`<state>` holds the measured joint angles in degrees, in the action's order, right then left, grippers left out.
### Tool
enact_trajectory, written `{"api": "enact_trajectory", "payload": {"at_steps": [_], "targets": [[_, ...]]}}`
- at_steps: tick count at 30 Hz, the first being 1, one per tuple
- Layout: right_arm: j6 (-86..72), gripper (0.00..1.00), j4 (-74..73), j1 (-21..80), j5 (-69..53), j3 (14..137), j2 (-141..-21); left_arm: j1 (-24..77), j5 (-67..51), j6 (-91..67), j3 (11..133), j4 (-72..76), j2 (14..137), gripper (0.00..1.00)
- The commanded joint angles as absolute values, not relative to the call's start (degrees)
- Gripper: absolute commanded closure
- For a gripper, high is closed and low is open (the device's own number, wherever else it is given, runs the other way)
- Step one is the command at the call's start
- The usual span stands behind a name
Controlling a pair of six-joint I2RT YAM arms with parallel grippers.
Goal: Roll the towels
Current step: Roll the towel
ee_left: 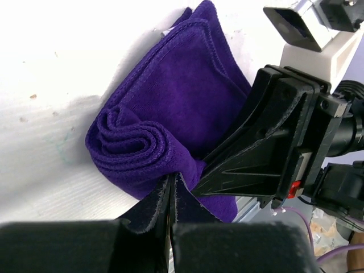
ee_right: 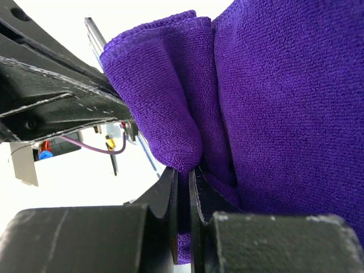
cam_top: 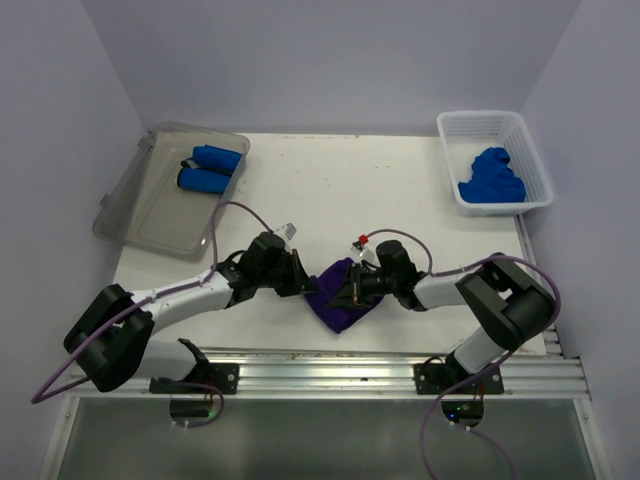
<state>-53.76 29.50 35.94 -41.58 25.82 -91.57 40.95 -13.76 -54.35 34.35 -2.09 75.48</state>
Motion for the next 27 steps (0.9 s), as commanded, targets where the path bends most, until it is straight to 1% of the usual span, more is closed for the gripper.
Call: {"api": "enact_trajectory", "payload": {"at_steps": [1,5,11,15,16,17,18,20,21,23,25,27], "targets": [[-51.07,1.0,24.8,35.51,-42.28,27.33,-91.67,41.13,-14.41,-52.73,37.44,3.16,76.72,0.99],[-50.28,1.0,23.82,35.33,-42.19,27.6,-91.41,41.13,-12.67,-52.74,38.58,1.59,78.04,0.99],[-49.14,1.0,21.98,35.16,-40.7,27.42,-89.13,41.05,-12.04,-51.68,40.08,0.35,84.37,1.0],[-46.68,1.0,16.55,35.24,-37.27,27.6,-85.09,41.13,-13.01,-50.89,40.87,1.23,89.37,1.0],[-45.97,0.95,15.22,35.33,-36.31,27.6,-82.55,41.13,-13.27,-50.71,41.13,1.58,89.99,1.0],[-44.05,0.81,13.46,35.25,-34.21,28.03,-81.22,41.13,-13.71,-50.71,41.31,1.49,90.7,1.0],[-42.99,0.72,9.53,35.42,-32.88,28.21,-79.38,41.13,-13.97,-50.54,41.66,1.41,91.83,1.0],[-38.96,0.58,4.68,35.59,-30.6,29.69,-74.37,41.13,-14.5,-50.27,41.75,1.23,92.37,1.0],[-37.54,0.55,-0.82,36.38,-27.11,30.49,-72.79,41.13,-14.5,-50.19,41.75,1.14,92.46,1.0],[-33.77,0.46,-6.74,37.61,-22.88,33.03,-68.04,41.13,-14.5,-50.01,41.66,0.88,92.37,1.0],[-32.18,0.45,-13.25,39.89,-15.76,34.45,-65.06,41.13,-14.5,-49.83,41.66,0.7,92.02,1.0],[-30.77,0.51,-17.38,42.78,-11.01,36.2,-61.36,41.13,-14.5,-49.75,41.66,0.44,91.93,1.0]]}}
